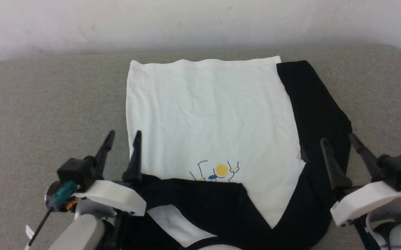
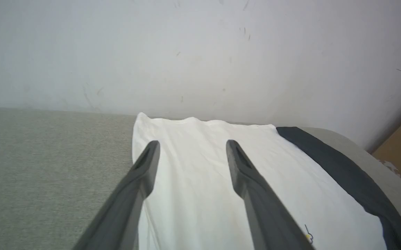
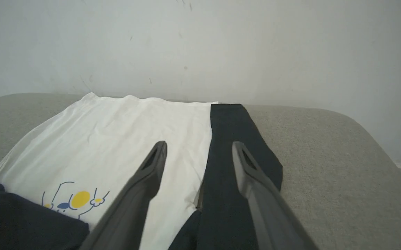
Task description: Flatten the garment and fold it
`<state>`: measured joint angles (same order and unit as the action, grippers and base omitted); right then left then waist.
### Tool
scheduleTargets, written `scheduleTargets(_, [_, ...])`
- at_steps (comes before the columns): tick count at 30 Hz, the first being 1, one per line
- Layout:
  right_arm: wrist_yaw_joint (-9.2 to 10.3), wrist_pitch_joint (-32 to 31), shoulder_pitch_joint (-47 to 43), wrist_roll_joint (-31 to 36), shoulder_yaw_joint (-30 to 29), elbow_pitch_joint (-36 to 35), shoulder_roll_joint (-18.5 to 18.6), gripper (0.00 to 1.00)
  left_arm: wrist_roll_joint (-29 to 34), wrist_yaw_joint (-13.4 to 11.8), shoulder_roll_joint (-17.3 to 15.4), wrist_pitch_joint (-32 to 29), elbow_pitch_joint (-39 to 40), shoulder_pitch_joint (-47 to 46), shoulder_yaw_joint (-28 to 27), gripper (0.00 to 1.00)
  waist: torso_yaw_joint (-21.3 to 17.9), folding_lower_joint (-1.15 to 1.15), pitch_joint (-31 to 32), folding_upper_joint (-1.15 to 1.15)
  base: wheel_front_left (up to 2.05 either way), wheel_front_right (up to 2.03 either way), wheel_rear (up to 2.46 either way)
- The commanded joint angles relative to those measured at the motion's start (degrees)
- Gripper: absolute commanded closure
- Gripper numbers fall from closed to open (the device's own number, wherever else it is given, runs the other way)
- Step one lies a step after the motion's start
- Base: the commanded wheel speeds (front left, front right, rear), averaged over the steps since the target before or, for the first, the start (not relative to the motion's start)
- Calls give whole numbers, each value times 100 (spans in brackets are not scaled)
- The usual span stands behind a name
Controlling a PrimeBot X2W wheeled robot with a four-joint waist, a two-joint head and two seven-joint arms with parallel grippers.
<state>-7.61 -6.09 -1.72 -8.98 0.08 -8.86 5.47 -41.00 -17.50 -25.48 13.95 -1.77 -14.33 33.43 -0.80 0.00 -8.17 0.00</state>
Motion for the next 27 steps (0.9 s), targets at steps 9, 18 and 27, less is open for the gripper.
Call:
scheduleTargets(9, [12, -265, 1905, 110, -783, 1208, 262, 0, 1273, -49, 535, 103, 502, 497, -1569, 0, 533, 0, -768, 0, 0, 0, 0])
scheduleTargets(18, [12, -1270, 3909, 191, -1199, 2963, 628, 0, 2027, 536, 1390, 104, 721, 490, -2412, 0, 953, 0, -1618, 0, 0, 0, 0])
scheduleTargets(27, [12, -2087, 4954, 513, -1479, 4124, 1005, 0, 2534, 1095, 1952, 105, 798, 303, -2902, 0, 1262, 0, -2180, 0, 0, 0, 0])
